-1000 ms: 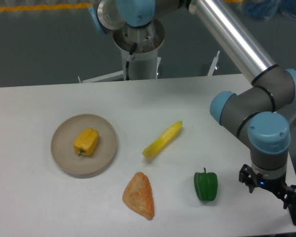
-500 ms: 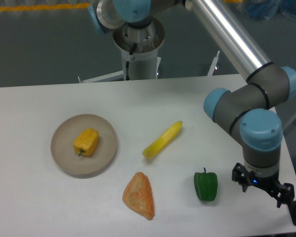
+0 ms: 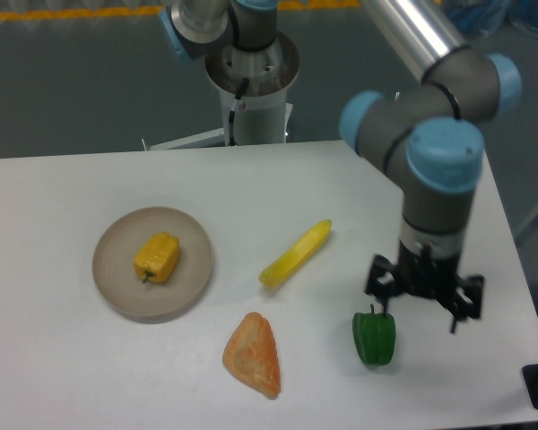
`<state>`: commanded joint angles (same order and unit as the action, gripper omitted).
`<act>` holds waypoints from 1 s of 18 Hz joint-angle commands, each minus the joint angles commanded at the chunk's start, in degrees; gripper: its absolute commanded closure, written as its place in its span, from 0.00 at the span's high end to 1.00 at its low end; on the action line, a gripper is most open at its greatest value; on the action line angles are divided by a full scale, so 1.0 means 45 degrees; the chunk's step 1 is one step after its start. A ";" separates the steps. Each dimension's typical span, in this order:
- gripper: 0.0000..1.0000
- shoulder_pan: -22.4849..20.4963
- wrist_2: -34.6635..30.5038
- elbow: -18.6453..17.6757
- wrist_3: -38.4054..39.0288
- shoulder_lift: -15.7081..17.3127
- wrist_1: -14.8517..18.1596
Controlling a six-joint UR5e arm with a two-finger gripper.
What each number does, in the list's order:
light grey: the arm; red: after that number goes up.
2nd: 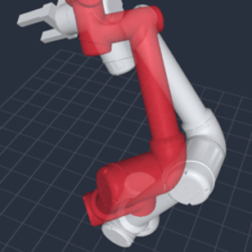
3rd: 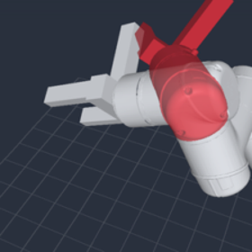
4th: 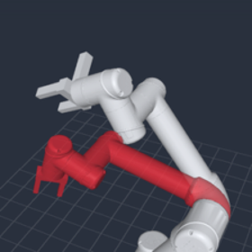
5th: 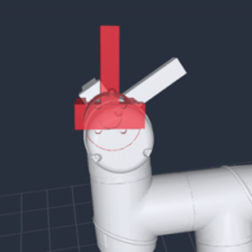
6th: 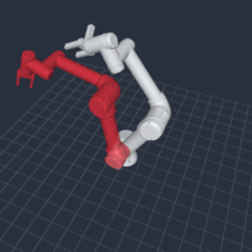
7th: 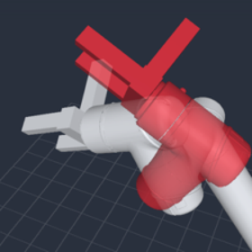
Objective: Pick up the yellow pepper from the plate
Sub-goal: 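Move the open gripper over the plate above the yellow pepper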
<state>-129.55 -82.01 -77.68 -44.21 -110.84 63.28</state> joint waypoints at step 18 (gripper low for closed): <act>1.00 0.3788 0.0841 -0.6820 0.2890 0.3695 -0.2304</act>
<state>-112.51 -78.22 -108.37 -31.21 -94.22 52.91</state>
